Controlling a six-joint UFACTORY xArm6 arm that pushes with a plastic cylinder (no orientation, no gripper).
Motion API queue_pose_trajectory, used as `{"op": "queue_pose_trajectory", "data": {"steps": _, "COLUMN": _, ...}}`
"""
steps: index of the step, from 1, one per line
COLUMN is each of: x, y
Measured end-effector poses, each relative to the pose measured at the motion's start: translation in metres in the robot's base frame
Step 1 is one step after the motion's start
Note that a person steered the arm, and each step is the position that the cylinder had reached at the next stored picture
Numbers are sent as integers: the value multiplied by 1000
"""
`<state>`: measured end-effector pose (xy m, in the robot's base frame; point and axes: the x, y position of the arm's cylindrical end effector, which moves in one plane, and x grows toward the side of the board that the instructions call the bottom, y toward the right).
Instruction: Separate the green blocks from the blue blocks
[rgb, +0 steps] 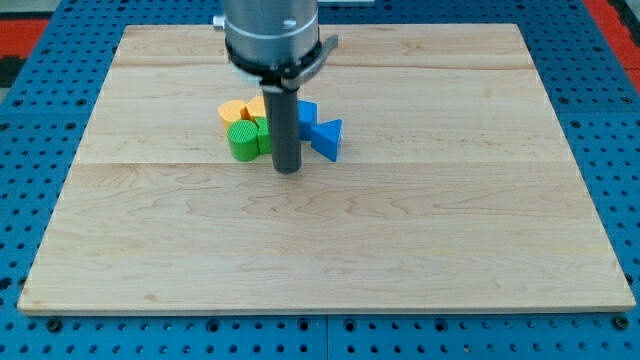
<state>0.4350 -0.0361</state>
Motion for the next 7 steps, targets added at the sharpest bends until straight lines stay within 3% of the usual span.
{"op": "queue_pose_trajectory", "data": {"steps": 6, "x": -23, "y": 18}}
{"op": "queue_pose_trajectory", "data": {"steps": 7, "x": -25, "y": -22}}
